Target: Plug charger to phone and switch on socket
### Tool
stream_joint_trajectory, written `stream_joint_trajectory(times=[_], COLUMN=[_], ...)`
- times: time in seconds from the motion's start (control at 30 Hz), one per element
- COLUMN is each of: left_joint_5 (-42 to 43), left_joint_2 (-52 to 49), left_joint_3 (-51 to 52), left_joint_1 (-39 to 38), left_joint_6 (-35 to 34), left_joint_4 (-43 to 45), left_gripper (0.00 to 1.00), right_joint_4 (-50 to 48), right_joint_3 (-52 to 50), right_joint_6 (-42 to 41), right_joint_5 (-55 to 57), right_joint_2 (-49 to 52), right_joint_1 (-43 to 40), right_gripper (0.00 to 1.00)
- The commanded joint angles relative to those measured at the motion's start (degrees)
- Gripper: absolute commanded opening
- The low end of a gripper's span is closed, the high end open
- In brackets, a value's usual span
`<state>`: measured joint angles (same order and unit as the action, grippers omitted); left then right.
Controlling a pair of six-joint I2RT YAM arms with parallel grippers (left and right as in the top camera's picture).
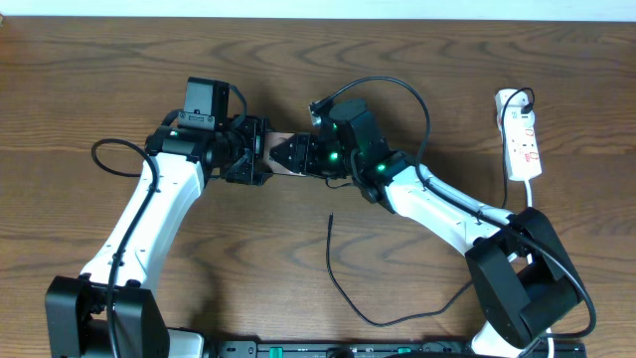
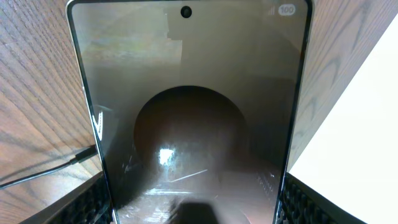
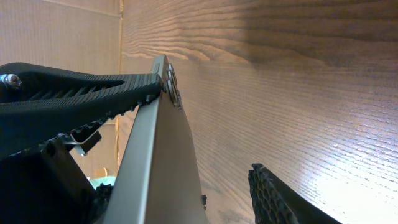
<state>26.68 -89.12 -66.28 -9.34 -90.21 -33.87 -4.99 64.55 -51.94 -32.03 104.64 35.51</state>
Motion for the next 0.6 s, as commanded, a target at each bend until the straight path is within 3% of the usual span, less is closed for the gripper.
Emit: stream_joint_trajectory(times=[0.0, 0.57], left_joint_5=[1.1, 1.1], left_joint_2=[1.5, 1.5], left_joint_3=[-0.4, -0.4], left_joint_1=[-0.4, -0.4], left_joint_6=[-0.3, -0.3], left_joint_4=[0.3, 0.3], left_gripper=[0.07, 0.07], right_joint_4=[0.0, 0.0], right_joint_3=[0.9, 0.9], right_joint_6=[0.1, 0.1], right_joint_5=[0.4, 0.4], right_joint_2=[0.3, 0.3], right_joint_1=[0.6, 0.6], right_gripper=[0.44, 0.27])
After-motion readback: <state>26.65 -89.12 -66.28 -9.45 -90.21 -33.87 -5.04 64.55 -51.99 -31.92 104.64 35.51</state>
